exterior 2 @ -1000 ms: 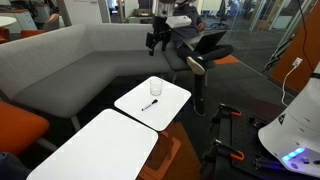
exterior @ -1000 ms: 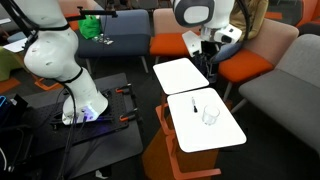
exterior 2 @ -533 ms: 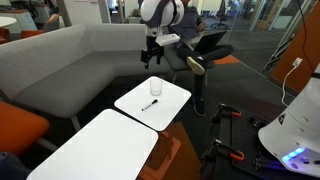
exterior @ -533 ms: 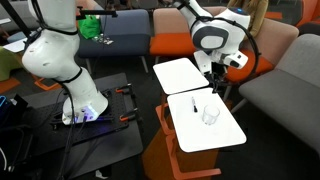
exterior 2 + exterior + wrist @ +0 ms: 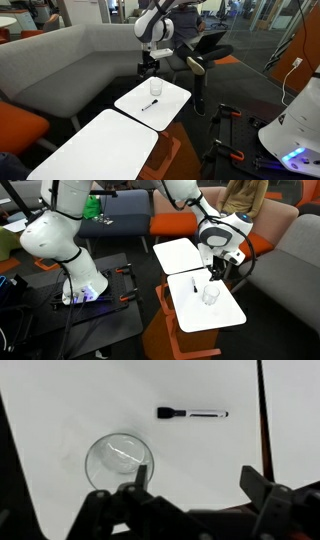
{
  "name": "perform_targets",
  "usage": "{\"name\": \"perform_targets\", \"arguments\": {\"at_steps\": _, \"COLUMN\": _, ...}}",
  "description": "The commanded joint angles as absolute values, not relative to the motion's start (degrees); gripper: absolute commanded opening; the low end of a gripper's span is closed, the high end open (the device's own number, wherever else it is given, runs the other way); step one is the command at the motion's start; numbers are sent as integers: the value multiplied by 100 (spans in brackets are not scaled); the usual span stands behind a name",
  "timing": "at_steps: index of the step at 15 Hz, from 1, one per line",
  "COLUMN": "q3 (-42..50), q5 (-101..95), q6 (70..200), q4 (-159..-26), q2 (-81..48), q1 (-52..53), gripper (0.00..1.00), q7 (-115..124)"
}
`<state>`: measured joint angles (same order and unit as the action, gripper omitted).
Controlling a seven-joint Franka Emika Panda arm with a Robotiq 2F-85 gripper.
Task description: Move the glass to the left coffee table
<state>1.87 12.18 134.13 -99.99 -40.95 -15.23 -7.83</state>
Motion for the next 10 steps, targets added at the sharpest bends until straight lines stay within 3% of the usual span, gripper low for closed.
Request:
{"name": "perform_targets", "arguments": {"at_steps": 1, "q3": 59, "q5": 1364, "q6": 12916, "q4": -9439, "q2": -4465, "q1": -1702, "gripper": 100, "q7": -959}}
{"name": "perform_targets", "arguments": {"at_steps": 10, "q3": 101, "q5": 1316, "q6": 12456, "q4": -8598, "q2": -5205, "q1": -1826, "gripper": 100, "q7": -877}}
